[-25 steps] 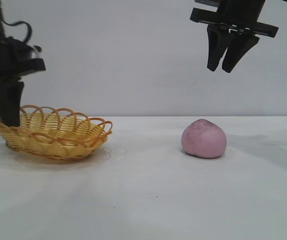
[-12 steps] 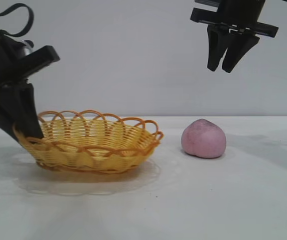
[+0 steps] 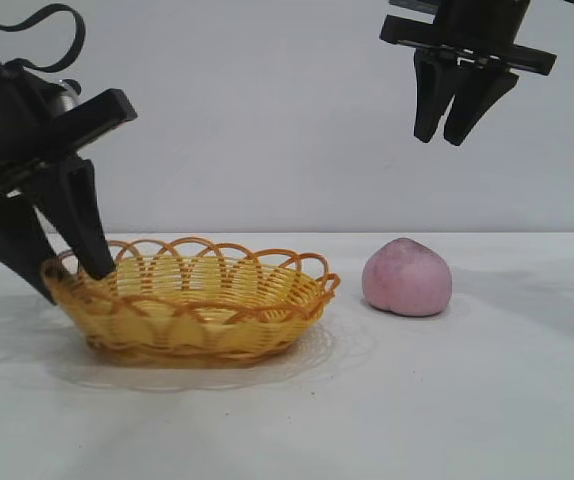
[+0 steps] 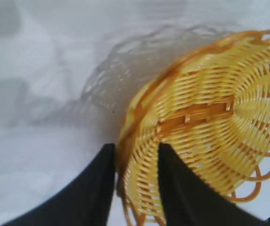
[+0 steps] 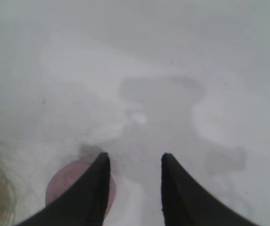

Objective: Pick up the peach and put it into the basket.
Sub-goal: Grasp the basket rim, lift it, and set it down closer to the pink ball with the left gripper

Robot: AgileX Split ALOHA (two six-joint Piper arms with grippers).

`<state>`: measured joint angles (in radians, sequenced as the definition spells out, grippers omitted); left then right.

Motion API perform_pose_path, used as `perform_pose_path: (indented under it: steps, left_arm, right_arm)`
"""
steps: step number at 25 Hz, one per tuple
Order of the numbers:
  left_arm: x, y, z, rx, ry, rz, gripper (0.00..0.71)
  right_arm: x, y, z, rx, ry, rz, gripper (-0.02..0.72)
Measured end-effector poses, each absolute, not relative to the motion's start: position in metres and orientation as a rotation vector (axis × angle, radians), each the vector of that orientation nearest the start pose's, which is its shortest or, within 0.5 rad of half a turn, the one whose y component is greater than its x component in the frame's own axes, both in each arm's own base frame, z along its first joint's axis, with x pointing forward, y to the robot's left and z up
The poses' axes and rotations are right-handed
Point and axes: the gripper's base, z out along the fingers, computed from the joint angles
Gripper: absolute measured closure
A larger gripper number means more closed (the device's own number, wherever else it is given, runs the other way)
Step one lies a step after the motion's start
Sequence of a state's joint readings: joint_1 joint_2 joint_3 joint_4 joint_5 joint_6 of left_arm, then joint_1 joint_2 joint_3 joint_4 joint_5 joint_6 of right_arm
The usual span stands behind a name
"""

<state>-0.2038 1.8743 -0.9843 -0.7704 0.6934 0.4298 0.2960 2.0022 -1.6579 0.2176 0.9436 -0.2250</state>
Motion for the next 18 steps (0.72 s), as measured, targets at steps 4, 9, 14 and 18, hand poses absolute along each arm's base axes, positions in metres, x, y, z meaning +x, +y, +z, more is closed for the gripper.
perform_pose_path:
  steps: [4, 9, 14, 18]
  left_arm:
    - [0.312, -0.100, 0.133, 0.103, 2.975, -0.624, 0.231]
    - [0.311, -0.095, 0.143, 0.138, 2.962, -0.546, 0.206]
    - [0.311, -0.092, 0.184, 0.156, 2.783, -0.507, 0.225]
    - [0.312, -0.083, 0.201, 0.230, 2.696, -0.361, 0.225]
  right_arm:
    - [0.411, 0.142, 0.238, -0.587, 2.703, 0.295, 0.492]
    - [0.411, 0.142, 0.238, -0.594, 2.701, 0.296, 0.492]
    - [0.411, 0.142, 0.238, -0.601, 2.700, 0.297, 0.492]
    - [0.411, 0.143, 0.238, -0.601, 2.700, 0.302, 0.492]
